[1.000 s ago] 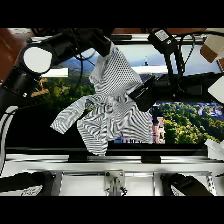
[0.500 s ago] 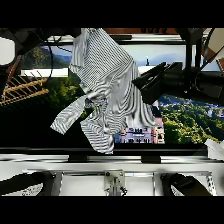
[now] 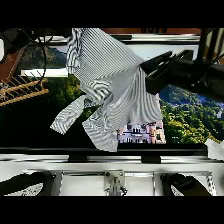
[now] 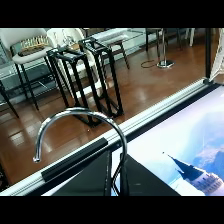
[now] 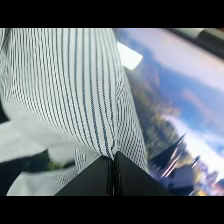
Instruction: Fold the shirts.
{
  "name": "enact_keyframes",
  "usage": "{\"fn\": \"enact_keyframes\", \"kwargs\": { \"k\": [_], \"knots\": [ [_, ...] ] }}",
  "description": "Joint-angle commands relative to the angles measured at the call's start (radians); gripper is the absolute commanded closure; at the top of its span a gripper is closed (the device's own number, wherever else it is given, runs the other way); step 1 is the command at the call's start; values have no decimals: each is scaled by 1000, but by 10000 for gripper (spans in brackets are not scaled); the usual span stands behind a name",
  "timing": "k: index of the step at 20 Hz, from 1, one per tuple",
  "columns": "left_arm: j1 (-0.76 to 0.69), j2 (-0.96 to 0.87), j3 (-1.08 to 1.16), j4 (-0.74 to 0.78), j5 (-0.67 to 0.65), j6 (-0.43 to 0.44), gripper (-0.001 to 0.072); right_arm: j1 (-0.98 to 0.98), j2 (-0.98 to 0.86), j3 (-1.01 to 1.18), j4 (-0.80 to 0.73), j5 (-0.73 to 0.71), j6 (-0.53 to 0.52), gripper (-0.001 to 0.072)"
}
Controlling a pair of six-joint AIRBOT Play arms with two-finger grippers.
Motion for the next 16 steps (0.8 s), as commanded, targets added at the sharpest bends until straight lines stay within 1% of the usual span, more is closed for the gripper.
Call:
{"fn": "enact_keyframes", "kwargs": {
  "k": [1, 3, 8, 13, 15, 16],
  "knots": [
    [19, 1, 0, 9, -32, -3, 653, -1, 8, 47, -142, -135, 49, 649],
    [20, 2, 0, 8, -32, -9, 653, -1, 7, 53, -192, -174, 103, 649],
    [1, 2, 0, 5, -32, -10, 653, -1, -19, 53, -206, -171, 173, 649],
    [2, 13, 0, 9, -32, -9, 653, -1, -17, 53, -374, -183, 272, 649],
    [1, 14, 0, 8, -40, -9, 653, -1, -18, 53, -404, -249, 325, 649],
    [0, 14, 0, 8, -62, -9, 653, -1, -18, 53, -401, -315, 355, 649]
  ]
}}
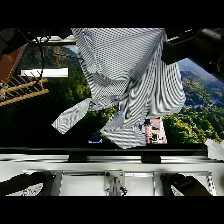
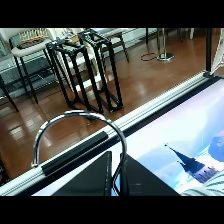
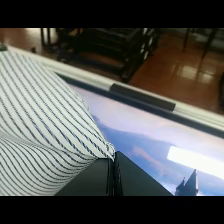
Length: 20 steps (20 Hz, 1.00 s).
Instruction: Fold the shirts.
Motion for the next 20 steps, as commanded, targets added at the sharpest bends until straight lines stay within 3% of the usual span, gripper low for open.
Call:
{"fn": "enact_keyframes", "kwargs": {
  "k": [1, 4, 7, 8, 10, 16, 20],
  "knots": [
    [-5, 2, 0, 2, -61, 0, 653, 1, -2, 1, -51, -171, 113, 649],
    [-16, 2, 0, 2, -115, 0, 654, 1, -11, 1, -39, -287, 184, 649],
    [-33, 2, 0, 2, -114, 0, 654, 1, -40, 1, 2, -207, 226, 641],
    [-33, 2, 0, 2, -114, 0, 654, 1, -45, 1, 10, -177, 226, 593],
    [-31, 2, 0, 2, -114, 0, 653, 0, -46, 1, 9, -154, 224, 234],
    [-16, 2, 0, 2, -52, 0, 654, 1, 36, 1, 7, -101, 92, 214],
    [-13, 2, 0, 25, -58, 1, 653, 1, 53, 1, 116, 199, -21, 214]
  ]
}}
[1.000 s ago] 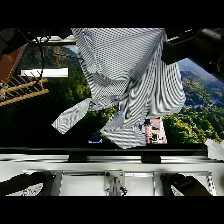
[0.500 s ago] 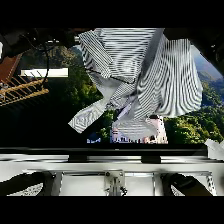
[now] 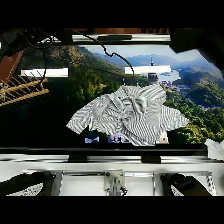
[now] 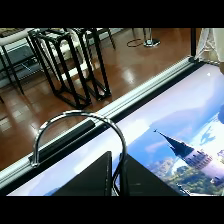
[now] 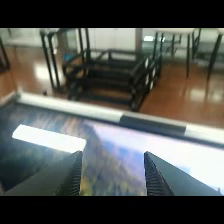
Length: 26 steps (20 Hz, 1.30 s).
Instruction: Fold the shirts.
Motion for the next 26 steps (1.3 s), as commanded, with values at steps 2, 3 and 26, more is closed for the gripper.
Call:
{"fn": "enact_keyframes", "kwargs": {
  "k": [2, 3, 26],
  "knots": [
    [4, -3, -1, 149, -77, -25, 654, 0, -4, 0, 24, 353, -61, 214],
    [10, -6, -1, 231, -132, -112, 654, 0, -26, -2, 10, 431, -28, 214],
    [202, 76, -289, 608, -372, -584, 655, 205, -694, -98, 65, 253, -245, 214]
  ]
}}
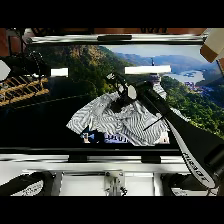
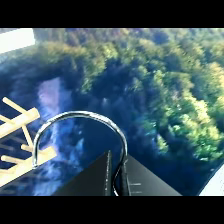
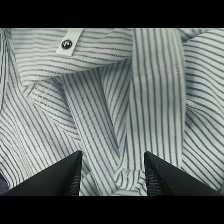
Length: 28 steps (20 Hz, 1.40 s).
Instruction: Fold the shirts.
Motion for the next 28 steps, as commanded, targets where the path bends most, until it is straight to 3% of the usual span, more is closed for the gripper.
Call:
{"fn": "enact_keyframes", "kwargs": {
  "k": [1, 8, 10, 11, 14, 15, 20, 24, 28],
  "knots": [
    [23, 0, -4, 4, -19, -1, 655, 15, -32, 0, -18, -44, -10, 214],
    [50, 4, -4, 3, -38, 2, 654, 15, -114, 0, -58, -121, 59, 218],
    [50, 5, -4, 3, -38, 3, 654, 15, -121, 0, -141, -167, 175, 349],
    [50, 5, -4, 3, -38, 6, 654, 15, -123, 0, -172, -177, 223, 353],
    [50, 5, -4, 3, -38, 10, 653, 15, -127, 0, -222, -167, 289, 385],
    [50, 5, -4, 3, -38, 10, 653, 15, -126, 0, -235, -166, 307, 466],
    [50, 5, -4, 3, -37, 10, 654, 15, -126, 0, -238, -167, 362, 645],
    [50, 5, -4, 3, -37, 10, 654, 15, -82, 5, -277, -164, 365, 648],
    [37, 4, -5, -29, -37, 8, 654, 14, 104, 6, -336, -113, 339, 649]
  ]
}}
